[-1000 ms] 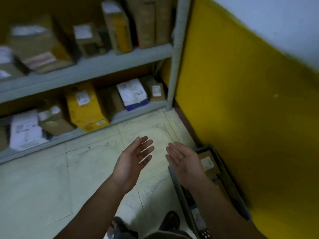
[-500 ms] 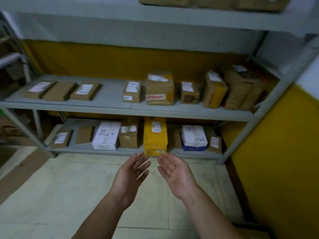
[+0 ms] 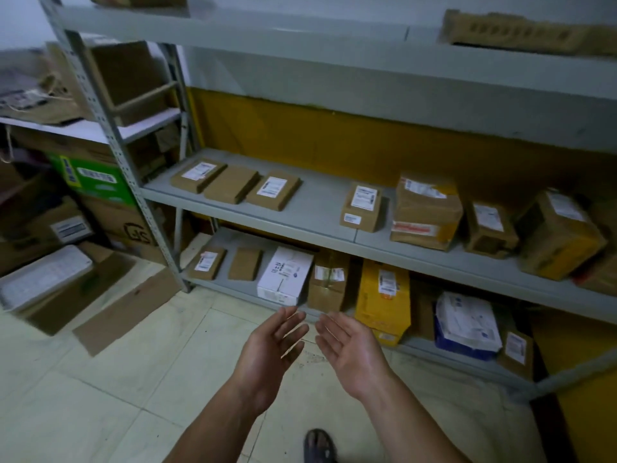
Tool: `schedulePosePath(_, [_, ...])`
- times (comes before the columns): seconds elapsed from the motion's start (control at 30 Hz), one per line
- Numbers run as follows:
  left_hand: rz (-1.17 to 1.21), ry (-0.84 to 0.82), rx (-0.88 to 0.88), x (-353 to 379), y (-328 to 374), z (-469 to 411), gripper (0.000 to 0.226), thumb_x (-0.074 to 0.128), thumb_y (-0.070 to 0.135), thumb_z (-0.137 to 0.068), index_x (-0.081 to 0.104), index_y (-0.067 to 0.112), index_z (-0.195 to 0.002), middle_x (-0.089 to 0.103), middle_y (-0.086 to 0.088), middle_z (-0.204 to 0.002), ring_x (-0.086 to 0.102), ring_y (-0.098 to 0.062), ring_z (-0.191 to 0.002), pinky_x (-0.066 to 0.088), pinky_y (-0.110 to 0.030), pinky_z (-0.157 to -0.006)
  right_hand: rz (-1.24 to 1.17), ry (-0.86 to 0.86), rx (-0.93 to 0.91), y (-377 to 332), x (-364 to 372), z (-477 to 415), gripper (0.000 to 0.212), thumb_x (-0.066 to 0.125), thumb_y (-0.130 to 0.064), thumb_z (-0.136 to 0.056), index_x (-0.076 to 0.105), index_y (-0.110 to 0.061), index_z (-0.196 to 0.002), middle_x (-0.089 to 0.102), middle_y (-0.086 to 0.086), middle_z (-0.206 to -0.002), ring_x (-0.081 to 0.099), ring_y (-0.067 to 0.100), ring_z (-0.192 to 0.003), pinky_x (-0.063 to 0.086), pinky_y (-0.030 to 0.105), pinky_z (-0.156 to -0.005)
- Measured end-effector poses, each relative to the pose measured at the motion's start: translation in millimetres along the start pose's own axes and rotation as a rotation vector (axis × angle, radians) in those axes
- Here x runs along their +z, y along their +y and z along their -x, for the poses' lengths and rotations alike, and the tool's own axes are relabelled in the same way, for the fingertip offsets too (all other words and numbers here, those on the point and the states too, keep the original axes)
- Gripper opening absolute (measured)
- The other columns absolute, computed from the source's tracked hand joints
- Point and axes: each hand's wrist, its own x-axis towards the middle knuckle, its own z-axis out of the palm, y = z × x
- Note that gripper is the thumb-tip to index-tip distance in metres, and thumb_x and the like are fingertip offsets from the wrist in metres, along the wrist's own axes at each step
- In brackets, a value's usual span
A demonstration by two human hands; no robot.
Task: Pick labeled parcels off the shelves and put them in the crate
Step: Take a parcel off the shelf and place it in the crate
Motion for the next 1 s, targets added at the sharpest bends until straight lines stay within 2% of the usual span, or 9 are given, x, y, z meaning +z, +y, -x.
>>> schedulePosePath(0.4, [-0.067, 0.094, 0.052, -36, 119, -166, 0.035, 0.047, 0.035, -0.097, 0.059, 0.018, -0.126, 0.071, 0.005, -0.115, 0.063, -0.013, -0.111, 0.047, -0.030, -0.088, 0.026, -0.055, 0.042, -55, 128, -174, 0.026, 0.051, -0.018, -0.099, 0.063, -0.004, -0.117, 0.071, 0.012, -0.114, 0.066, 0.026, -0.106, 0.053, 0.034, -0.083])
schedulePosePath(0.5, [-0.083, 0.120, 0.093, -39, 153, -205, 0.034, 0.046, 0.034, -0.098, 0.061, 0.017, -0.123, 0.071, 0.001, -0.117, 0.063, -0.016, -0.112, 0.047, -0.032, -0.088, 0.065, -0.075, 0.062, -72, 158, -215, 0.025, 0.051, -0.018, -0.100, 0.064, -0.004, -0.115, 0.070, 0.012, -0.115, 0.066, 0.025, -0.107, 0.053, 0.033, -0.083])
schedulePosePath(0.7, [-0.038, 0.145, 0.062, -57, 193, -266, 0.030, 0.049, 0.029, -0.098, 0.063, 0.013, -0.120, 0.072, -0.004, -0.111, 0.063, -0.021, -0.112, 0.047, -0.034, -0.091, 0.046, -0.050, 0.101, -76, 199, -275, 0.028, 0.051, -0.019, -0.099, 0.062, -0.004, -0.120, 0.069, 0.012, -0.117, 0.066, 0.024, -0.108, 0.053, 0.033, -0.080])
schedulePosePath(0.83, [-0.095, 0.081, 0.024, -79, 229, -332, 0.033, 0.054, 0.029, -0.094, 0.061, 0.015, -0.123, 0.069, -0.004, -0.119, 0.062, -0.020, -0.111, 0.045, -0.037, -0.100, 0.025, -0.001, 0.042, -82, 233, -320, 0.022, 0.053, -0.019, -0.098, 0.064, -0.005, -0.112, 0.067, 0.012, -0.118, 0.063, 0.024, -0.107, 0.050, 0.034, -0.089])
schedulePosePath(0.9, [-0.156, 0.029, -0.001, -87, 249, -363, 0.032, 0.053, 0.029, -0.095, 0.060, 0.017, -0.124, 0.069, -0.001, -0.120, 0.062, -0.017, -0.110, 0.047, -0.034, -0.095, -0.007, 0.058, 0.006, -82, 249, -343, 0.021, 0.052, -0.018, -0.098, 0.063, -0.006, -0.112, 0.065, 0.013, -0.120, 0.062, 0.025, -0.107, 0.047, 0.036, -0.096])
schedulePosePath(1.0, [-0.257, -0.022, -0.042, -104, 280, -399, 0.031, 0.054, 0.028, -0.094, 0.060, 0.017, -0.122, 0.070, 0.000, -0.116, 0.062, -0.018, -0.111, 0.047, -0.029, -0.086, -0.056, 0.145, -0.021, -77, 276, -364, 0.030, 0.051, -0.016, -0.099, 0.058, -0.003, -0.126, 0.063, 0.014, -0.125, 0.061, 0.026, -0.110, 0.046, 0.037, -0.097])
